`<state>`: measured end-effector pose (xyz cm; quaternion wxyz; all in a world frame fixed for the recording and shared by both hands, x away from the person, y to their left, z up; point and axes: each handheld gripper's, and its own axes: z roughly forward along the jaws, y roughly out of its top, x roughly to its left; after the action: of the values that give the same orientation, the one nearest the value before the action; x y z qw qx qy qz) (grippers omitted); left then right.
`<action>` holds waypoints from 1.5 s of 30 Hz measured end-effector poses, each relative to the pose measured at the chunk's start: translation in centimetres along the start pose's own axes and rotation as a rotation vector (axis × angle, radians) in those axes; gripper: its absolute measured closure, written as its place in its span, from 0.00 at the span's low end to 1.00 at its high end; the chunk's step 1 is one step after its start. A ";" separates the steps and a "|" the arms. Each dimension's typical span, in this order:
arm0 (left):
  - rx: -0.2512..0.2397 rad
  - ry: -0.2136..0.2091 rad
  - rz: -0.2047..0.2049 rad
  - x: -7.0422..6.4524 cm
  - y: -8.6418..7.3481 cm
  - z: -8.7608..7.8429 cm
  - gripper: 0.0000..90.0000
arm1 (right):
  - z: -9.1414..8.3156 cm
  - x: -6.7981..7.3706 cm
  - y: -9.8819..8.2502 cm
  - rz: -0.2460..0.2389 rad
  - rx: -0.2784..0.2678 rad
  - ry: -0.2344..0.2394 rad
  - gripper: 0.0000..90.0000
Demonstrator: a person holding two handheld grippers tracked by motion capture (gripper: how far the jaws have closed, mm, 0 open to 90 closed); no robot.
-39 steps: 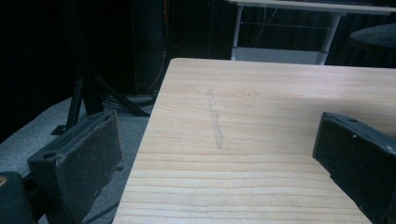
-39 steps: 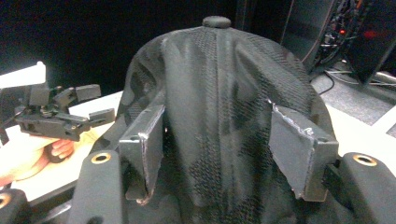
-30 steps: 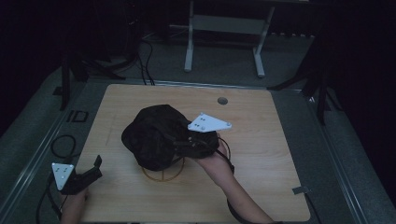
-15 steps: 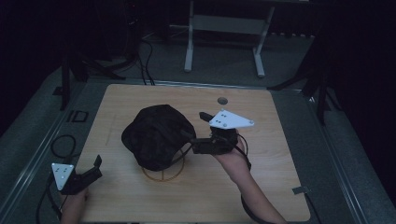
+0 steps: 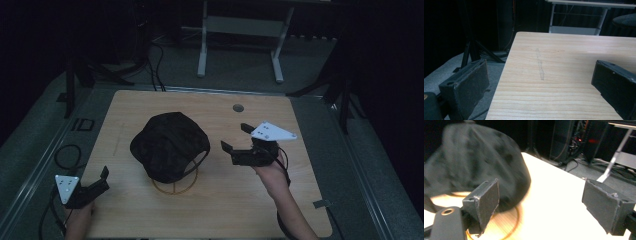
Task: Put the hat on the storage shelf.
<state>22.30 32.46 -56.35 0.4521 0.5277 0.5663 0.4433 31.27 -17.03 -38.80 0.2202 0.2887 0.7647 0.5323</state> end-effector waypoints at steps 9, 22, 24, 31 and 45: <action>0.001 0.002 0.000 0.0 0.0 0.0 0.02 | -1.2 -2.9 -3.8 0.018 0.028 -0.065 0.15; 0.004 0.004 0.000 0.0 0.0 0.1 0.02 | -3.0 -6.3 -9.7 0.093 0.074 -0.136 0.15; 0.003 0.003 0.001 -0.1 0.0 0.0 0.02 | -3.3 -6.8 -10.6 0.094 0.081 -0.155 0.15; 0.001 0.005 0.003 -0.1 0.0 0.0 0.02 | -4.2 -8.1 -14.0 0.088 0.112 -0.189 0.15; 0.004 0.003 0.002 -0.1 0.0 0.0 0.02 | -6.6 -9.4 -17.9 0.144 0.136 -0.296 0.15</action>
<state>22.36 32.40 -56.34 0.4496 0.5284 0.5676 0.4433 30.26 -32.69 -53.18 0.2716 0.4320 0.7357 0.4453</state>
